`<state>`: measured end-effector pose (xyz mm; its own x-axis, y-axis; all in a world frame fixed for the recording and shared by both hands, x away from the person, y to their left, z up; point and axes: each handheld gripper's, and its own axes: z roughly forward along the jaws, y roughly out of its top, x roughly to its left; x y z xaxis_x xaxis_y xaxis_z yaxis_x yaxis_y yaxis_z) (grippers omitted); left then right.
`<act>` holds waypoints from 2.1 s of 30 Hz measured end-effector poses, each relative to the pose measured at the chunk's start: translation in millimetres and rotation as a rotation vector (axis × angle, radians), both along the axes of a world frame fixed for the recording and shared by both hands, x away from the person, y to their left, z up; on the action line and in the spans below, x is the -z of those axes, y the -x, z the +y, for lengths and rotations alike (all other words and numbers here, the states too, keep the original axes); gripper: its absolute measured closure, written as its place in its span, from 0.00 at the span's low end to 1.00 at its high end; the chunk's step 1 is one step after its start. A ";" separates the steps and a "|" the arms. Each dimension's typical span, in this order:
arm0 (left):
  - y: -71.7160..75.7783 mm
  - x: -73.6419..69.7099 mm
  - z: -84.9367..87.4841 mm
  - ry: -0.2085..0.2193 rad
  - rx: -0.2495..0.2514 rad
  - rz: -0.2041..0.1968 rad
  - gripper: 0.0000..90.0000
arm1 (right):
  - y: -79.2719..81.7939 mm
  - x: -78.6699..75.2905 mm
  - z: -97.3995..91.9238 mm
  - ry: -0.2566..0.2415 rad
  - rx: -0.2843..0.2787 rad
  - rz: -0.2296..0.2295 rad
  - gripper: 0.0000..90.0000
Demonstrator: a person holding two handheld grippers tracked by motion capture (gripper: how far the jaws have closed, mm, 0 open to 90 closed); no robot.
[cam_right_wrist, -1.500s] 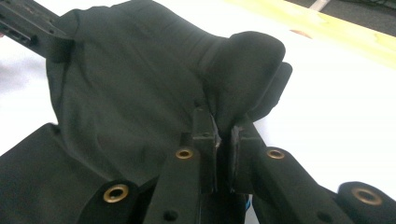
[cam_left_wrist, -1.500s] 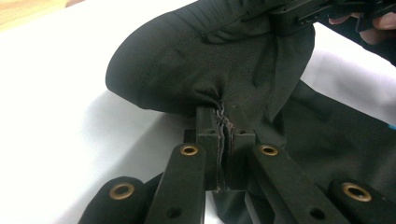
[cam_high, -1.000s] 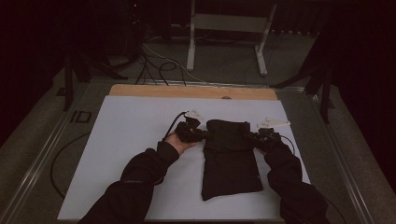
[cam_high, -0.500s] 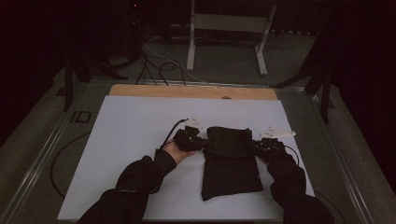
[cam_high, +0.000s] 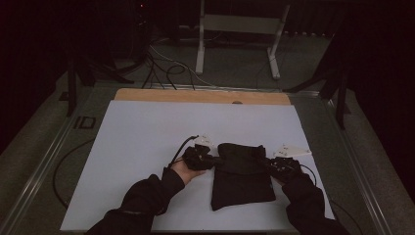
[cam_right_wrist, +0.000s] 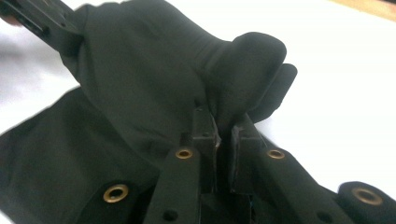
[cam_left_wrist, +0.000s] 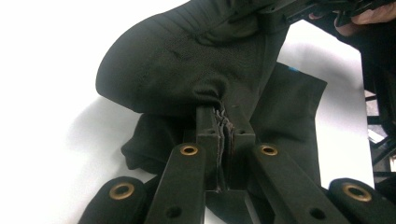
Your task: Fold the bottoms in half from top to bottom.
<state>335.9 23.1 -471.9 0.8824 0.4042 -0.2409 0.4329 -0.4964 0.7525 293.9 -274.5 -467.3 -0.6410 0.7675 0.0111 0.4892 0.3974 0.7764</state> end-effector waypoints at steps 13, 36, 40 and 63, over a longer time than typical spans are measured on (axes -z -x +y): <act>36.6 5.1 -7.6 -0.029 0.020 0.015 0.97 | 19.2 10.8 -5.8 0.021 -0.032 0.036 0.92; 49.4 33.3 3.6 -0.056 0.007 0.063 0.97 | 28.6 35.9 1.5 0.062 -0.049 0.133 0.91; 49.0 34.1 3.2 -0.058 0.006 0.059 0.97 | 27.7 38.8 -0.3 0.059 -0.052 0.143 0.91; 49.6 36.3 8.7 -0.069 0.018 0.042 0.69 | 27.0 35.5 0.1 0.041 -0.050 0.151 0.62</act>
<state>286.3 31.8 -508.3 0.8793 0.4053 -0.2502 0.4541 -0.5548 0.6972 266.9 -274.4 -502.7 -0.6716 0.7367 0.0788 0.5778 0.4542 0.6781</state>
